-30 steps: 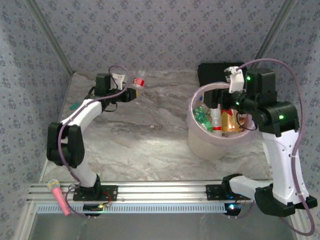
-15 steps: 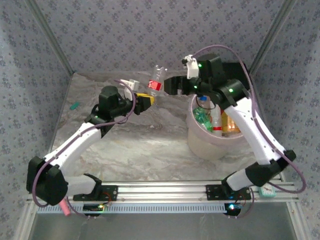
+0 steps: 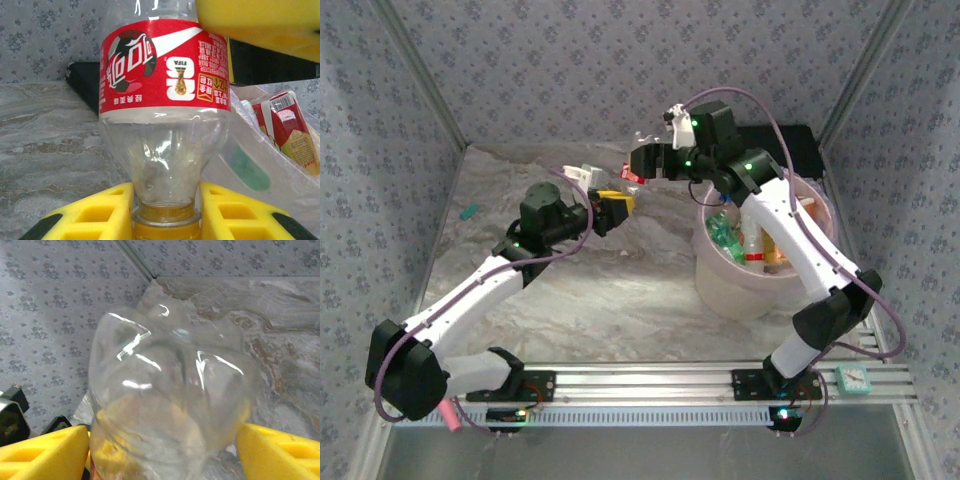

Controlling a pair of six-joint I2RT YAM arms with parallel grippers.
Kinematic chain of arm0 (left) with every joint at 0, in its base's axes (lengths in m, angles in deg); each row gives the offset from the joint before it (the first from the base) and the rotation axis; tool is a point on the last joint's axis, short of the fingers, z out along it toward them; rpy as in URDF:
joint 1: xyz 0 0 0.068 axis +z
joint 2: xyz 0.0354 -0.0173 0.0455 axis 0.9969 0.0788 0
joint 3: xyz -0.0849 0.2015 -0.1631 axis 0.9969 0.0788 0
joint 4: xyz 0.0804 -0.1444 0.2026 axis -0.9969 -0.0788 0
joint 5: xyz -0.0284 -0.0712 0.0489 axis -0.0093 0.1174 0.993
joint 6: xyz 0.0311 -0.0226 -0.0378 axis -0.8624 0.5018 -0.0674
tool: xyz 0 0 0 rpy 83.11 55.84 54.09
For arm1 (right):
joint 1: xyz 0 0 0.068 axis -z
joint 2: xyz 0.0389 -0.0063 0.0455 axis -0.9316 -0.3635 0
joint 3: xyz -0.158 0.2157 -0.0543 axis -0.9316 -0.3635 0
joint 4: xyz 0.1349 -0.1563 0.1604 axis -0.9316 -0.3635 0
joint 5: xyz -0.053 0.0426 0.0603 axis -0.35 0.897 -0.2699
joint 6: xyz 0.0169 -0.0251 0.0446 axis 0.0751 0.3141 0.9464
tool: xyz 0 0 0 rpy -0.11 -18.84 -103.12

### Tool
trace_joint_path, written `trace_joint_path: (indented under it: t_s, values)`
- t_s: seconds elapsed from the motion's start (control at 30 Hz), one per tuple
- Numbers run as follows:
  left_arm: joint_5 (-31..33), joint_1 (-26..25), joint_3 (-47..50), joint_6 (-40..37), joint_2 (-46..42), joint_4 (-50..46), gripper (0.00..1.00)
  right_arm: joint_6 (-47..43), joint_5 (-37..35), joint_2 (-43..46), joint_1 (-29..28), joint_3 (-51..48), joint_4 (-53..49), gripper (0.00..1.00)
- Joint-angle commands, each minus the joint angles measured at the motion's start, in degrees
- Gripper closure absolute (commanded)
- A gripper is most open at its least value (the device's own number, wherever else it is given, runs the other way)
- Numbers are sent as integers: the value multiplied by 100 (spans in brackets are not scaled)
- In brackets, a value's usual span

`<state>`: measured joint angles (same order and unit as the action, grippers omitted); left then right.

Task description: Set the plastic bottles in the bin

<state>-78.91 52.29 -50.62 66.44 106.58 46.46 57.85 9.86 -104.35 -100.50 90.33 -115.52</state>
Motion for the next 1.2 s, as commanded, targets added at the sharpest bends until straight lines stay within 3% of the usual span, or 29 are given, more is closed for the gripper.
trace_joint_path:
  t_s: [0.0, 0.43, 0.57, 0.67, 0.77, 0.93, 1.07, 1.17]
  values:
    - [57, -48, 25, 18, -100, 326, 67, 146, 287, -42, -29, 51, 342, 24]
    - [127, -75, 88, 15, -225, 384, 67, 374, 587, -415, -101, 108, 641, 22]
    - [170, -77, 88, 7, -242, 345, 67, 370, 583, -424, -118, 101, 672, 34]
    - [192, -76, 84, -43, -253, 258, 64, 312, 550, -426, -131, 191, 620, 37]
    - [195, -79, 45, -55, -265, 168, 47, 210, 537, -438, -132, 351, 509, 43]
    - [181, -90, 17, -128, -378, 13, 1, -122, 440, -477, -102, 867, 160, 47]
    - [-81, -89, 9, -303, -516, -271, 0, -698, 137, -513, 41, 1705, -869, 48]
    - [104, -87, -61, -527, -592, -872, 0, -885, -213, -431, 246, 2399, -1938, 47]
